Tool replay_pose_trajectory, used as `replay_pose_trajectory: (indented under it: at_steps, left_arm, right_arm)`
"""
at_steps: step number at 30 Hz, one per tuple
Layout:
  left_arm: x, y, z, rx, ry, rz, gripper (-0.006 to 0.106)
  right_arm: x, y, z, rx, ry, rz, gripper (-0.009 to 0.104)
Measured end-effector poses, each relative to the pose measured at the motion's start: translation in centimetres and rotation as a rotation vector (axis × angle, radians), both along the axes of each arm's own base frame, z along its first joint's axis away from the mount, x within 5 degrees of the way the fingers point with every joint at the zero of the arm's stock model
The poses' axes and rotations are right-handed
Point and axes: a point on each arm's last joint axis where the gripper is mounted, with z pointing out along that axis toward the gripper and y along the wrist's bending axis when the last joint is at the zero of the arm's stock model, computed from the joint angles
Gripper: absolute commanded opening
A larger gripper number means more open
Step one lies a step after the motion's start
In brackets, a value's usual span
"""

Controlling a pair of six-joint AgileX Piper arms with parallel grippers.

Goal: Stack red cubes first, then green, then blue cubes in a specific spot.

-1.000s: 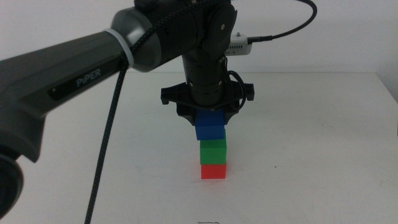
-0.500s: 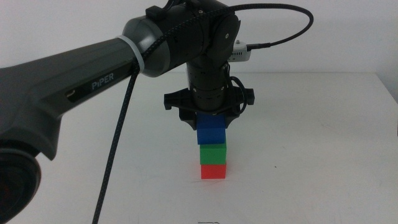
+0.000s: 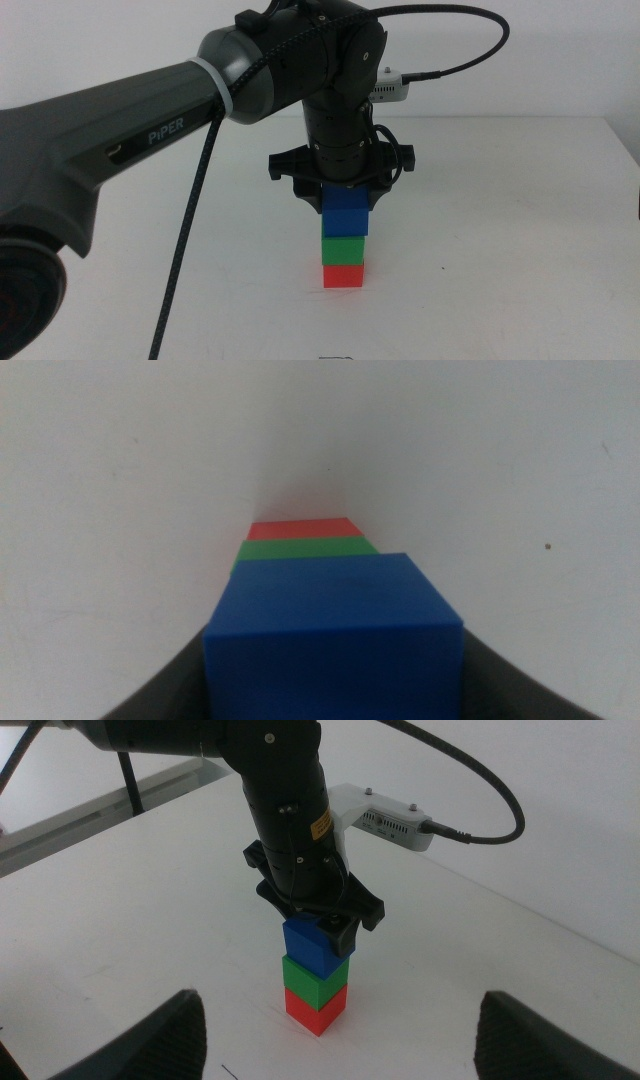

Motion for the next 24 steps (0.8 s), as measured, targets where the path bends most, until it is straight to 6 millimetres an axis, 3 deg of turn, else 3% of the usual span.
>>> replay_pose_trajectory:
  at_steps: [4,5,9,12,16,24]
  left_arm:
    - [0.0,0.0,0.0,0.001,-0.001,-0.013,0.011]
    - [0.0,0.0,0.0,0.003,-0.002,-0.013,0.069]
    - [0.1,0.1,-0.1,0.018,-0.011,-0.019,0.09]
    - [0.2,0.3,0.1,0.035,-0.03,-0.04,0.094]
    - [-0.4,1.0,2.4,0.021,-0.082,-0.053,0.094]
    - [-3.6,4.8,10.8,-0.02,-0.305,-0.081,0.094]
  right_arm:
    - [0.0,0.0,0.0,0.0,0.0,0.0,0.09]
    - [0.0,0.0,0.0,0.0,0.0,0.0,0.09]
    - [0.0,0.0,0.0,0.0,0.0,0.0,0.09]
    - [0.0,0.0,0.0,0.0,0.0,0.0,0.09]
    - [0.0,0.0,0.0,0.0,0.0,0.0,0.09]
    - [0.0,0.0,0.0,0.0,0.0,0.0,0.09]
